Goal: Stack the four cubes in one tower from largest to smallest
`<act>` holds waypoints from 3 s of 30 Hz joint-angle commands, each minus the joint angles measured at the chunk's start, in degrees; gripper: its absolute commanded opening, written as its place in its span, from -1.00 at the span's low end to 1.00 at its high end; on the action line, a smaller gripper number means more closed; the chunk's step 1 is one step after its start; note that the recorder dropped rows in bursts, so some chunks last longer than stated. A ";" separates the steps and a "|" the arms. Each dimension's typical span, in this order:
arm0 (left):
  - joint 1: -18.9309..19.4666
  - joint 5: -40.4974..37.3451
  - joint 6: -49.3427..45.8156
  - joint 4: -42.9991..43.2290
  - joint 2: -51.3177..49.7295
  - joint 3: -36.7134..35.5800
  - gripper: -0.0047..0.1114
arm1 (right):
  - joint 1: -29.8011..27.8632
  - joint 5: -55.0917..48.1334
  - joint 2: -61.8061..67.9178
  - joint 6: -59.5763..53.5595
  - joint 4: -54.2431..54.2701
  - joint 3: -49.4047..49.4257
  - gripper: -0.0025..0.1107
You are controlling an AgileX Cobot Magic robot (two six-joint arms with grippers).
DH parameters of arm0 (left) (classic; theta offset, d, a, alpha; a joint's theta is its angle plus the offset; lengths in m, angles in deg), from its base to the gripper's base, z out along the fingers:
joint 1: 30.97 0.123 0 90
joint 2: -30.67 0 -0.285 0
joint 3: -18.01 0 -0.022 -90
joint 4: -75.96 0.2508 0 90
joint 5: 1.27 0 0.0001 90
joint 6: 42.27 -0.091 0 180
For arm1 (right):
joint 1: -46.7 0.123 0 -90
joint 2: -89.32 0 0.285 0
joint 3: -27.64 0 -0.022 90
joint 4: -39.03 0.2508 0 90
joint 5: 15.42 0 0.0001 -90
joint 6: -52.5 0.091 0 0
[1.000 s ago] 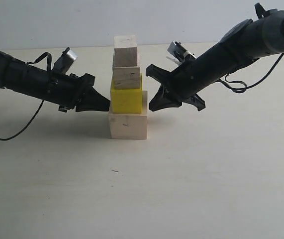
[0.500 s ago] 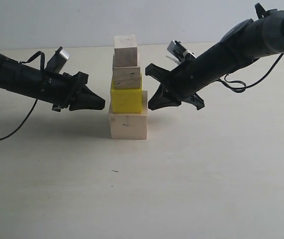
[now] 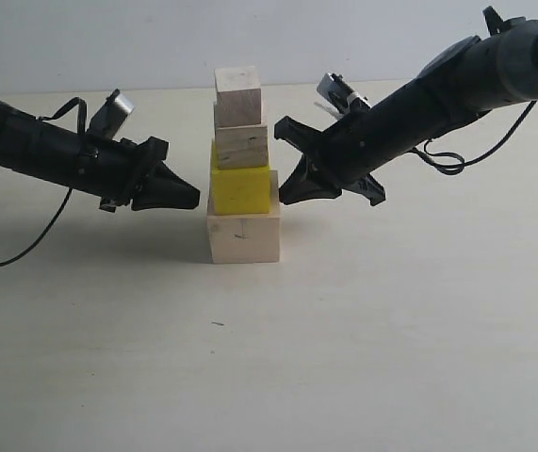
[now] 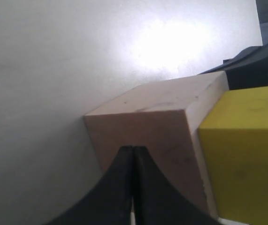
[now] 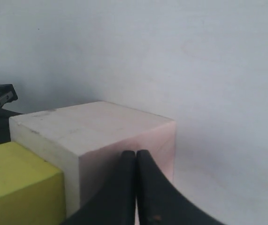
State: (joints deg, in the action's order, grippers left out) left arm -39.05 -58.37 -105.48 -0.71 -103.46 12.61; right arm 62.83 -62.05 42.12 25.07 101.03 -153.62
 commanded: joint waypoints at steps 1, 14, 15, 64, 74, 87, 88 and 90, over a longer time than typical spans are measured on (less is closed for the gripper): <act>0.11 -0.05 0.46 -0.12 0.92 -0.27 -0.92 | -0.19 0.54 -0.14 -0.56 -1.04 0.24 -0.96; 1.97 0.55 0.46 -0.27 6.15 -0.27 -0.92 | -3.48 1.76 -6.79 2.09 -6.87 0.24 -0.96; 2.09 0.55 0.46 -0.44 7.12 -0.27 -0.92 | -3.60 1.29 -7.75 2.09 -6.87 0.24 -0.96; 2.17 0.50 -1.90 -3.56 14.63 -4.06 -0.92 | 0.92 -13.55 -16.21 7.44 -5.64 0.24 -0.96; 2.17 0.50 -1.90 -3.56 14.63 -4.06 -0.92 | 0.92 -13.99 -16.21 7.44 -5.64 0.24 -0.96; 2.17 0.50 -1.90 -3.56 14.63 -4.06 -0.92 | 0.92 -11.89 -16.21 10.04 -10.16 0.24 -0.96; 2.17 0.50 -1.90 -3.56 14.63 -4.06 -0.92 | 0.92 -11.89 -16.21 10.04 -10.05 0.24 -0.96; 2.17 0.50 -1.90 -3.56 14.63 -4.06 -0.92 | 0.92 -12.14 -16.21 9.56 -9.23 0.24 -0.96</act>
State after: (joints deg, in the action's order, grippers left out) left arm -36.91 -57.96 -107.16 -3.27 -89.44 8.63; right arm 63.78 -74.18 26.50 35.07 91.22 -153.62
